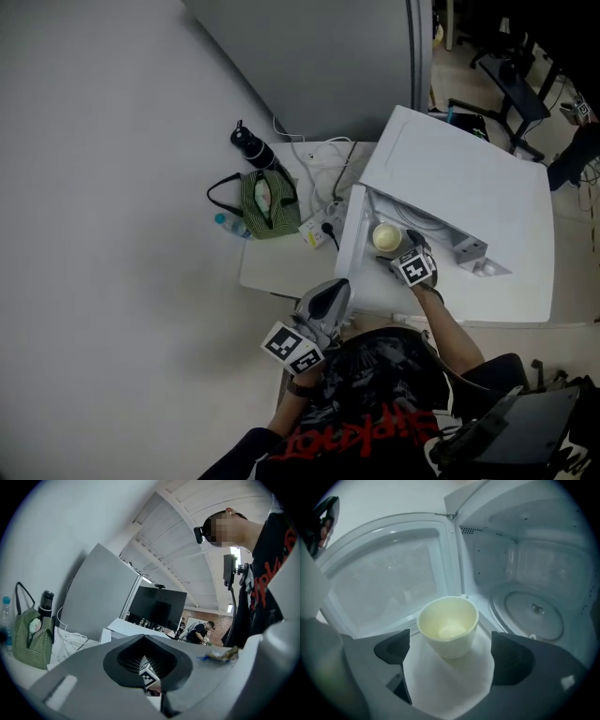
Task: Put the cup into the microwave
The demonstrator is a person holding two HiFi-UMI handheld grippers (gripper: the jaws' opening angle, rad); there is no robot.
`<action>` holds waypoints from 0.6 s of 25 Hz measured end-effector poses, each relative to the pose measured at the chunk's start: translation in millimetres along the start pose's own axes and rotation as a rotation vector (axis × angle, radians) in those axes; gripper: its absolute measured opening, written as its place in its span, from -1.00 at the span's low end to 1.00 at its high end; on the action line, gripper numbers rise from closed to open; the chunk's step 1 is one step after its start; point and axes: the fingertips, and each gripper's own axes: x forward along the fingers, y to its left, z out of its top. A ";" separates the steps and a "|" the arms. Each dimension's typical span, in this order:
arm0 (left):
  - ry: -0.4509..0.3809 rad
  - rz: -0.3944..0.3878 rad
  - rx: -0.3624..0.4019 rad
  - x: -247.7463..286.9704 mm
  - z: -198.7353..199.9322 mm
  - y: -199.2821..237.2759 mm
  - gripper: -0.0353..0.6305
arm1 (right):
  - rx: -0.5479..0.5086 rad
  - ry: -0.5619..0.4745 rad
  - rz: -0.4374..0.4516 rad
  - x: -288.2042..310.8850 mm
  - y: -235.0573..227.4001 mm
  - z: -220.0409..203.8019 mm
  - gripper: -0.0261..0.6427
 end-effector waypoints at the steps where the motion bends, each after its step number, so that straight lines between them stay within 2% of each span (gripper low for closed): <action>1: -0.008 -0.017 0.004 0.6 0.7 0.6 -0.89 | -0.004 0.014 -0.009 5.3 -4.4 0.7 0.63; 4: -0.015 -0.053 0.015 0.8 4.3 3.4 -0.89 | 0.033 0.024 -0.014 19.0 -9.5 7.3 0.58; 6: -0.022 -0.039 0.007 -11.1 7.2 6.4 -0.89 | 0.063 0.040 -0.019 29.3 -5.7 4.8 0.50; 8: -0.038 -0.027 -0.013 -22.9 5.1 8.4 -0.89 | 0.060 0.078 -0.057 33.5 -11.5 -5.4 0.38; 10: -0.057 -0.054 -0.023 -18.0 1.5 8.7 -0.89 | 0.040 0.101 -0.101 32.0 -22.0 -11.7 0.38; 12: -0.066 -0.078 -0.017 -11.2 2.9 9.7 -0.89 | 0.022 0.065 -0.108 29.9 -23.8 -2.2 0.36; 15: -0.064 -0.066 -0.027 -15.2 4.0 15.1 -0.89 | 0.026 0.003 -0.051 29.8 -1.7 9.3 0.36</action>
